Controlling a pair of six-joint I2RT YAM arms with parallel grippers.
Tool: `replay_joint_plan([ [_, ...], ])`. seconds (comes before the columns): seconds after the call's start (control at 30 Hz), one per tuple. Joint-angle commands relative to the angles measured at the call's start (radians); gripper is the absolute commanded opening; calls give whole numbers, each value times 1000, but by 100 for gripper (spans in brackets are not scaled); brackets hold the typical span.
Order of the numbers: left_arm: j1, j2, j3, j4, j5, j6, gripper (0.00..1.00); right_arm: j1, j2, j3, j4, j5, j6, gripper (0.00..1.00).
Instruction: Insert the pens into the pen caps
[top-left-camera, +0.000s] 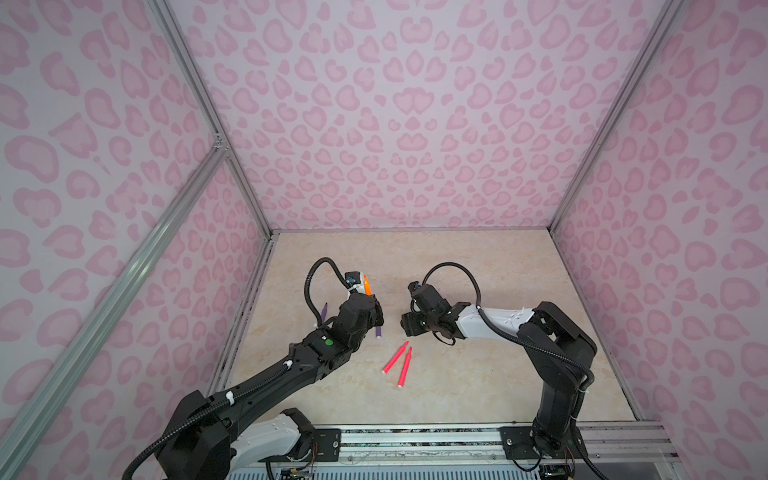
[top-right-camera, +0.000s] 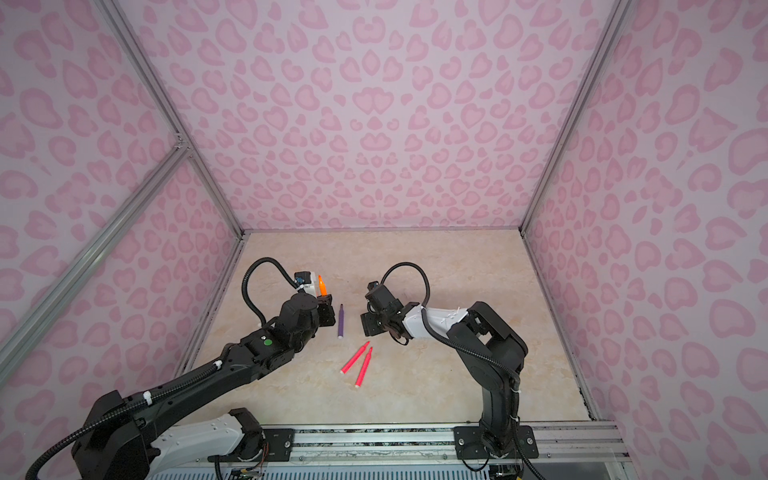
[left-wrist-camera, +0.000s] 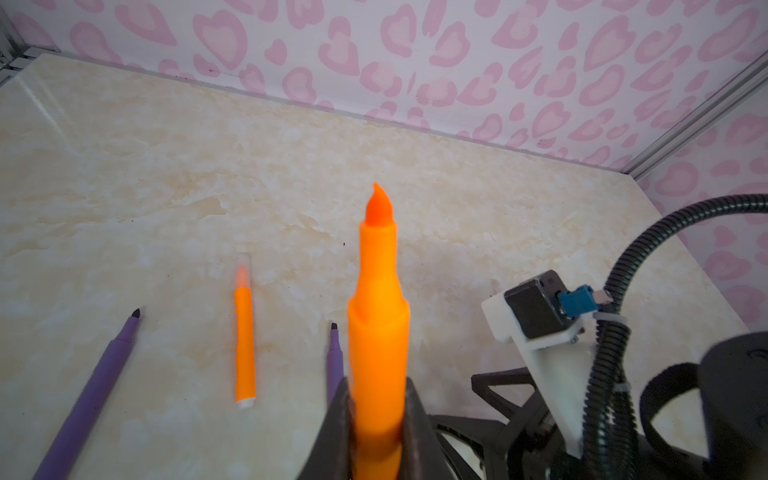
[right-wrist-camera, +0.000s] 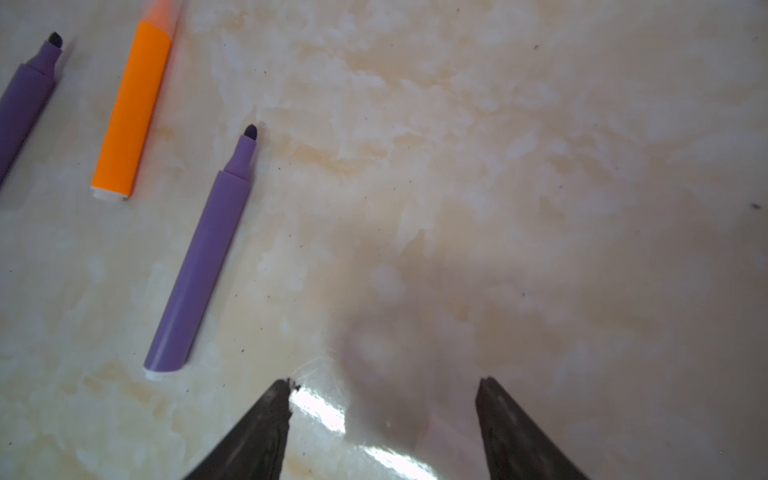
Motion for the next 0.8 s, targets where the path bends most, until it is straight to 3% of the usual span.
replay_joint_plan([
  [0.0,0,-6,11,7,-2,2,3,11,13,8,-53,43,-12,71],
  [0.33,1,-2,18,4,0,4,3,40,0,20,-126,104,27,57],
  [0.77,1,-8,19,-3,0,2,3,42,5,38,-191,125,36,51],
])
